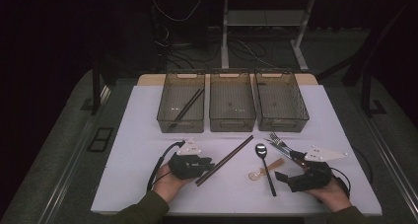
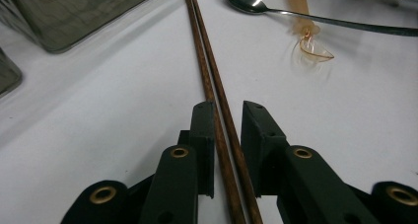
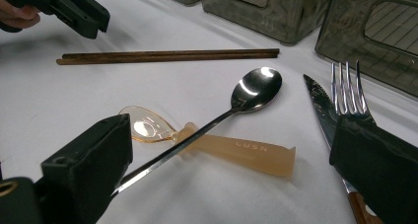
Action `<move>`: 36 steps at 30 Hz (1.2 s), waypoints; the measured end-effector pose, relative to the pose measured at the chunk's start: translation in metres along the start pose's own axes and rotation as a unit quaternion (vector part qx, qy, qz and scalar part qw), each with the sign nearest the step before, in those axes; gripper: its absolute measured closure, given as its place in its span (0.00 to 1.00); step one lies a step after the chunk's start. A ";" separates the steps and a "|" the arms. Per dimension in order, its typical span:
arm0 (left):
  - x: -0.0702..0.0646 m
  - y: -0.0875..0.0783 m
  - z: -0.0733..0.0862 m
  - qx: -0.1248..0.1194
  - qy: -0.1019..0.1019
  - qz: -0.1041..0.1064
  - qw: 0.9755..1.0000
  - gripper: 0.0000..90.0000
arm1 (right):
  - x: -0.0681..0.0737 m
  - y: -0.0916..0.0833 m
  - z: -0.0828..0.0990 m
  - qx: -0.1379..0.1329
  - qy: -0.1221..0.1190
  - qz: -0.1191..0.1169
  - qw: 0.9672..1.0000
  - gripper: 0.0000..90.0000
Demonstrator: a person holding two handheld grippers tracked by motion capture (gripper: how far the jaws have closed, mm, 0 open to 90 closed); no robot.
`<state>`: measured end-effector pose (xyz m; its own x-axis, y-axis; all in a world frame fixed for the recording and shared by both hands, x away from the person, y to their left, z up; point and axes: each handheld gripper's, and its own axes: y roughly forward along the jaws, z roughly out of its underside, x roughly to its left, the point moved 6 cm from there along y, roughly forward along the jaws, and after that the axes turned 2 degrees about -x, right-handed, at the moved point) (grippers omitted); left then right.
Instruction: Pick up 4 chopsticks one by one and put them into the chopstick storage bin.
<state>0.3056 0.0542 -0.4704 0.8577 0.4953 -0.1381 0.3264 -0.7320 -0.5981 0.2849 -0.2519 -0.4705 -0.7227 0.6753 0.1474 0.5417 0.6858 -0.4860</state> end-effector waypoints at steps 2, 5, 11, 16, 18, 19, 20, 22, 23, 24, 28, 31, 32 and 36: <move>0.001 0.003 0.000 0.001 -0.001 -0.005 1.000 0.84 | 0.000 0.000 0.000 -0.001 0.000 0.001 1.000 0.03; 0.002 0.007 0.001 0.004 -0.007 -0.003 1.000 0.85 | 0.000 0.000 0.000 -0.001 0.000 0.001 1.000 0.03; 0.005 0.015 0.002 0.007 -0.013 -0.005 1.000 0.86 | 0.000 0.000 0.000 0.000 0.000 0.001 1.000 0.03; 0.006 0.020 0.003 0.012 -0.010 -0.003 1.000 0.86 | 0.000 0.000 0.000 0.000 0.001 0.000 1.000 0.03; 0.006 0.021 0.003 0.014 -0.009 -0.005 1.000 0.86 | 0.000 0.000 0.000 0.000 0.001 0.000 1.000 0.03; 0.006 0.022 0.003 0.013 -0.010 -0.004 1.000 0.86 | 0.000 0.000 0.000 0.000 0.001 0.000 1.000 0.03; 0.006 0.023 0.003 0.013 -0.011 -0.005 1.000 0.86 | 0.000 0.001 0.000 0.000 0.001 -0.001 1.000 0.03; 0.006 0.024 0.003 0.015 -0.008 -0.006 1.000 0.86 | 0.001 0.001 0.000 0.000 0.000 0.000 1.000 0.03; 0.006 0.024 0.003 0.015 -0.009 -0.005 1.000 0.86 | 0.001 0.000 0.000 -0.001 0.000 0.000 1.000 0.03; 0.005 0.024 0.003 0.016 -0.009 -0.005 1.000 0.86 | 0.000 0.000 0.000 0.000 0.000 -0.001 1.000 0.03; 0.005 0.026 0.004 0.021 -0.009 -0.003 1.000 0.87 | 0.000 0.000 0.000 0.000 0.000 -0.001 1.000 0.03; 0.005 0.027 0.005 0.027 -0.006 -0.006 1.000 0.87 | 0.000 0.000 0.000 0.000 0.000 -0.001 1.000 0.03; 0.006 0.027 0.005 0.025 -0.003 -0.006 1.000 0.87 | 0.000 0.000 0.000 0.000 0.000 -0.001 1.000 0.03; 0.007 0.027 0.005 0.030 0.007 -0.018 0.999 0.87 | 0.000 0.000 0.000 0.000 -0.001 -0.001 1.000 0.03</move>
<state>0.3185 0.0401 -0.4914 0.8513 0.5140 -0.1049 0.3333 -0.6844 -0.6484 0.2849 -0.2515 -0.4705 -0.7246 0.6733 0.1471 0.5404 0.6875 -0.4851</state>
